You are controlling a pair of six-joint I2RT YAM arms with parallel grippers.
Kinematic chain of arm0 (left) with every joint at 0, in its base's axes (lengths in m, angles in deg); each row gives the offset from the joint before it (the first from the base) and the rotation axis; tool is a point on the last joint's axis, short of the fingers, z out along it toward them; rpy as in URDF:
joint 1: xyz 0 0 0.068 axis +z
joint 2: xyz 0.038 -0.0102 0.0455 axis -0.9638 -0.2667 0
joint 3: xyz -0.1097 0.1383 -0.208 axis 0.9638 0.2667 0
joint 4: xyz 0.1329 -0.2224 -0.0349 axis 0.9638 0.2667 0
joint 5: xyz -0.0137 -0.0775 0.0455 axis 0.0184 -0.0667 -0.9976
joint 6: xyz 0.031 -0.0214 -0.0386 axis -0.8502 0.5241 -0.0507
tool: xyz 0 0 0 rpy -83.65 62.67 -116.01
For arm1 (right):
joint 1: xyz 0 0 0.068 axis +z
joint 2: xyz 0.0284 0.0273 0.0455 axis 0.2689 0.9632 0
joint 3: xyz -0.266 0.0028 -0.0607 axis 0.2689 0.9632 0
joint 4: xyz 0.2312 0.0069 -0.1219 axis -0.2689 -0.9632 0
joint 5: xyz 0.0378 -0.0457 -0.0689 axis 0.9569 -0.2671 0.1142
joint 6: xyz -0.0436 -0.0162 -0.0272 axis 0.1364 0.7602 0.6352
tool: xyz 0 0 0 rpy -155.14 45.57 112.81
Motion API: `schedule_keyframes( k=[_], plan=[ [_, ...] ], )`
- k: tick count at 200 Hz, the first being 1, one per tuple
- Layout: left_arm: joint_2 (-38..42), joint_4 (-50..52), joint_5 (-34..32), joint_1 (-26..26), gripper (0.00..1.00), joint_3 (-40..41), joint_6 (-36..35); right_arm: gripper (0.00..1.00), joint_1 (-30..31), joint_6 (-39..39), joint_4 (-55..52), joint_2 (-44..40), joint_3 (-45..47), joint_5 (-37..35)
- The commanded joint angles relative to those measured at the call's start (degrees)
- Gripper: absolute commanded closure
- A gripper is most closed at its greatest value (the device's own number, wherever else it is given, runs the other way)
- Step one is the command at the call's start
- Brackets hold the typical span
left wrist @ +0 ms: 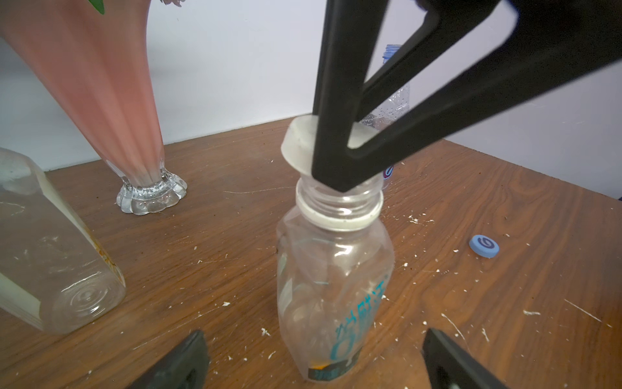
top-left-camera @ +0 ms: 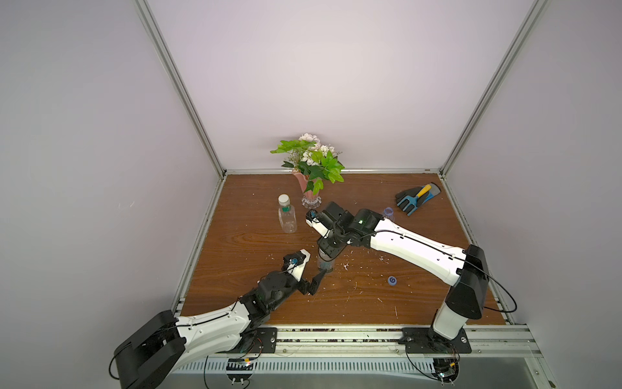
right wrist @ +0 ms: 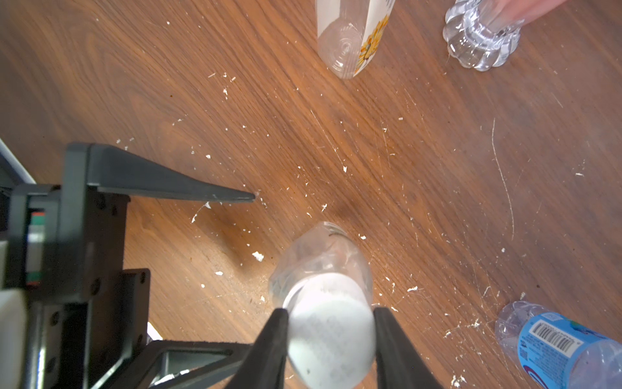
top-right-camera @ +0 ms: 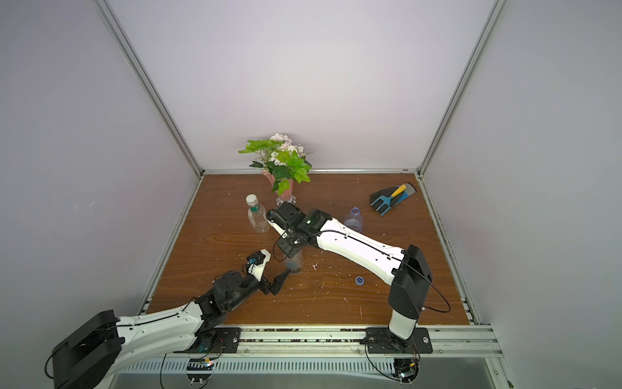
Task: Screw on the bottle caps
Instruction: Screw the bottle cap onto the plastic bottle.
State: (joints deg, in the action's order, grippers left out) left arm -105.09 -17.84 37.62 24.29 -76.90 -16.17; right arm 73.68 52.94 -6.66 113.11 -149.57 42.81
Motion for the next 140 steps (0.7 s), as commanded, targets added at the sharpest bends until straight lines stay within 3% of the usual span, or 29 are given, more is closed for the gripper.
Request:
schedule_keyframes(
  k=[1,140],
  plan=[
    [-0.25,-0.83,0.17,0.55,0.01,-1.36,-0.46,0.65,0.43,0.53,-1.43,0.31,-1.87,-0.47],
    [-0.94,-1.03,0.39,0.53,0.01,-1.40,-0.32,0.61,0.45,0.44,-3.71,1.97,-2.90,0.63]
  ],
)
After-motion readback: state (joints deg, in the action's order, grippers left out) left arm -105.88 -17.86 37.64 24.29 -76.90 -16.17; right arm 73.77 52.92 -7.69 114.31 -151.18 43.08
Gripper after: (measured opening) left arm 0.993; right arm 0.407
